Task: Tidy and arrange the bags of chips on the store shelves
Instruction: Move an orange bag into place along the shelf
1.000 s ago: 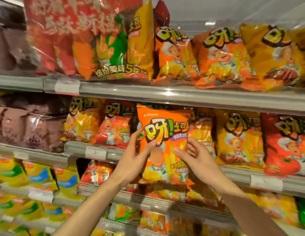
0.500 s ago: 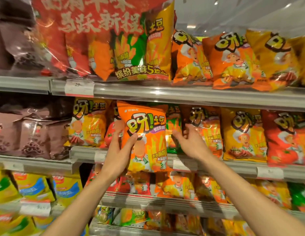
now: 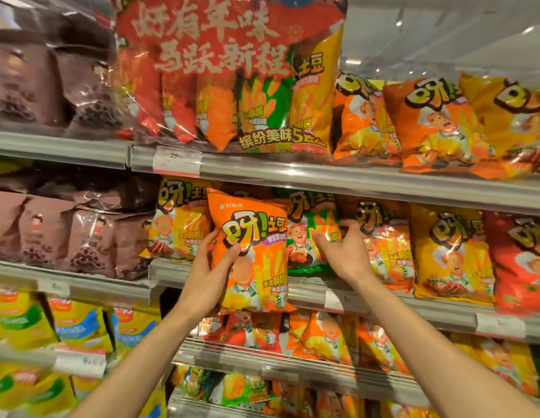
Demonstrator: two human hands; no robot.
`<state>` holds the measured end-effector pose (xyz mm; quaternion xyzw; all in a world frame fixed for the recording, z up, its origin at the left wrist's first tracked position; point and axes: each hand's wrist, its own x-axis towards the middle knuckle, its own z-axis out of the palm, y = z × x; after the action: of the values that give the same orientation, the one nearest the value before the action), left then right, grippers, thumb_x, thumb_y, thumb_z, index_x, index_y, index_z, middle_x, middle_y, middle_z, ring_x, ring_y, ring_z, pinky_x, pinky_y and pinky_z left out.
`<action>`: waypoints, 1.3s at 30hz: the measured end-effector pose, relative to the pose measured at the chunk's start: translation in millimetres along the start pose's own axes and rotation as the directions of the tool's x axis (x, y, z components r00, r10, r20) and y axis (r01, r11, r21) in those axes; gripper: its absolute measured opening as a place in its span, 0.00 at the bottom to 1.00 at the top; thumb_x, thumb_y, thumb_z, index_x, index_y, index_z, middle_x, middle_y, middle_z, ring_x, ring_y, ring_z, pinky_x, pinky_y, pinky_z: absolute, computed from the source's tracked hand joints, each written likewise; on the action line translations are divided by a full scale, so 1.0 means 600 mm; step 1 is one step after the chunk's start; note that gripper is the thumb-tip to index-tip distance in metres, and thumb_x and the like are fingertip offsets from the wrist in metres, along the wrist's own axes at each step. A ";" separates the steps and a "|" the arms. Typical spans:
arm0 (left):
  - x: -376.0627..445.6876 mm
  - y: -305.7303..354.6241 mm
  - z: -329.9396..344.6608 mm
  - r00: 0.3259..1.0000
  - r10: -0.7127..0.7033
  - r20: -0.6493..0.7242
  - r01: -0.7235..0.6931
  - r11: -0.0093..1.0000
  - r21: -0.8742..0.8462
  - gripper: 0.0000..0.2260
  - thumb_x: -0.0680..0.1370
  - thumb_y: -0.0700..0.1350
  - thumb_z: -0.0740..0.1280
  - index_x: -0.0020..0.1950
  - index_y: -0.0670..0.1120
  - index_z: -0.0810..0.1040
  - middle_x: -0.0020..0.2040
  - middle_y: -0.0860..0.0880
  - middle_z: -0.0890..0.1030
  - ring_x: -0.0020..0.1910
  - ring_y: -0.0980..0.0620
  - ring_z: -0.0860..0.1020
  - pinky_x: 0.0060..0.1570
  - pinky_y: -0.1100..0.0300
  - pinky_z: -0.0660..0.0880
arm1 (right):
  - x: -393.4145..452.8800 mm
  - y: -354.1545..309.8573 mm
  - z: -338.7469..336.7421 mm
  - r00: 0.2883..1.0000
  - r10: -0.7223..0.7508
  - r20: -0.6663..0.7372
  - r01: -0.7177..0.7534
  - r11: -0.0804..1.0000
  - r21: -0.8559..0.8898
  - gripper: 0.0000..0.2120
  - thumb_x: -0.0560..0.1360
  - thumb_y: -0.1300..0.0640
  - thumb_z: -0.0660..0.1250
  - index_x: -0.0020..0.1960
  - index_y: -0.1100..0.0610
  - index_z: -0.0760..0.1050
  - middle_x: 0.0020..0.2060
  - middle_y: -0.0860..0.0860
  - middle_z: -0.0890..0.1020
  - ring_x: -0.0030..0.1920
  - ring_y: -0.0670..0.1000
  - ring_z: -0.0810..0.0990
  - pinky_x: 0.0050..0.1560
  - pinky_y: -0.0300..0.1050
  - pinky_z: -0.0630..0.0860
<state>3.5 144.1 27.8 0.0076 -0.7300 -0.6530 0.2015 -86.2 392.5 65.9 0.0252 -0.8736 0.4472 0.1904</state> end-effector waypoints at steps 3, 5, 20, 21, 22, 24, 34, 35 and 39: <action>0.004 -0.001 -0.001 1.000 0.004 -0.004 -0.004 1.000 0.003 0.33 0.74 0.65 0.68 0.75 0.59 0.61 0.69 0.54 0.73 0.64 0.56 0.75 0.63 0.56 0.73 | 0.017 -0.022 -0.017 1.000 -0.007 -0.018 0.007 1.000 -0.017 0.40 0.72 0.40 0.73 0.73 0.62 0.64 0.68 0.58 0.74 0.67 0.60 0.74 0.63 0.51 0.73; 0.006 -0.001 0.001 1.000 0.000 -0.013 0.000 1.000 0.009 0.32 0.74 0.64 0.67 0.76 0.58 0.61 0.70 0.53 0.72 0.64 0.55 0.75 0.62 0.57 0.72 | 0.027 -0.027 -0.032 1.000 0.018 0.000 -0.018 1.000 -0.002 0.41 0.71 0.39 0.73 0.73 0.62 0.64 0.69 0.58 0.73 0.67 0.60 0.73 0.64 0.52 0.73; 0.057 0.015 0.096 0.997 0.069 0.030 -0.073 0.985 0.155 0.30 0.74 0.69 0.63 0.73 0.60 0.64 0.68 0.58 0.74 0.64 0.55 0.75 0.66 0.47 0.71 | -0.058 0.057 -0.178 0.997 0.037 -0.063 -0.033 0.997 0.066 0.31 0.69 0.44 0.76 0.68 0.49 0.70 0.48 0.38 0.77 0.49 0.50 0.83 0.53 0.55 0.81; 0.063 0.019 0.106 0.997 0.071 0.027 -0.075 0.983 0.169 0.30 0.76 0.68 0.62 0.74 0.59 0.63 0.70 0.55 0.73 0.67 0.53 0.73 0.68 0.47 0.69 | -0.064 0.066 -0.188 0.996 0.043 -0.083 -0.036 0.997 0.074 0.31 0.69 0.44 0.77 0.68 0.49 0.70 0.48 0.38 0.77 0.50 0.50 0.83 0.54 0.56 0.81; 0.071 0.021 0.116 0.997 0.076 0.016 -0.078 0.980 0.186 0.29 0.77 0.65 0.62 0.76 0.57 0.62 0.72 0.54 0.71 0.69 0.52 0.71 0.69 0.48 0.66 | -0.069 0.073 -0.197 0.994 0.049 -0.102 -0.041 0.996 0.082 0.31 0.69 0.43 0.77 0.68 0.48 0.70 0.49 0.38 0.77 0.52 0.50 0.82 0.55 0.57 0.80; 0.082 0.028 0.141 0.997 0.079 0.015 -0.081 0.973 0.215 0.29 0.79 0.62 0.61 0.78 0.54 0.60 0.74 0.52 0.68 0.72 0.51 0.67 0.71 0.49 0.64 | -0.074 0.088 -0.214 0.988 0.062 -0.139 -0.049 0.994 0.095 0.32 0.67 0.41 0.77 0.67 0.47 0.71 0.53 0.42 0.79 0.56 0.49 0.80 0.58 0.58 0.79; 0.118 0.019 0.235 0.985 0.174 -0.021 -0.154 0.914 0.375 0.25 0.84 0.52 0.56 0.76 0.40 0.60 0.72 0.38 0.68 0.71 0.41 0.66 0.69 0.47 0.65 | -0.083 0.112 -0.234 0.978 0.100 -0.185 -0.079 0.990 0.116 0.30 0.70 0.44 0.76 0.68 0.48 0.70 0.53 0.40 0.77 0.59 0.48 0.77 0.61 0.55 0.77; 0.122 0.012 0.239 0.985 0.170 -0.023 -0.148 0.909 0.389 0.24 0.84 0.52 0.55 0.76 0.39 0.60 0.70 0.37 0.69 0.70 0.40 0.68 0.67 0.47 0.67 | -0.083 0.111 -0.233 0.979 0.098 -0.181 -0.078 0.990 0.115 0.31 0.70 0.44 0.76 0.68 0.48 0.70 0.56 0.43 0.77 0.60 0.49 0.76 0.61 0.55 0.77; 0.129 0.005 0.252 0.979 0.189 -0.069 -0.146 0.904 0.402 0.23 0.85 0.51 0.53 0.75 0.38 0.61 0.68 0.36 0.71 0.68 0.40 0.69 0.62 0.52 0.67 | -0.076 0.107 -0.227 0.982 0.091 -0.167 -0.073 0.992 0.106 0.33 0.69 0.42 0.76 0.70 0.48 0.69 0.63 0.48 0.77 0.62 0.51 0.76 0.61 0.57 0.77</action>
<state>-113.1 267.1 42.6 0.0199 -0.8327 -0.4713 0.2900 -15.2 533.0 72.0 -0.0399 -0.8308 0.4982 0.2447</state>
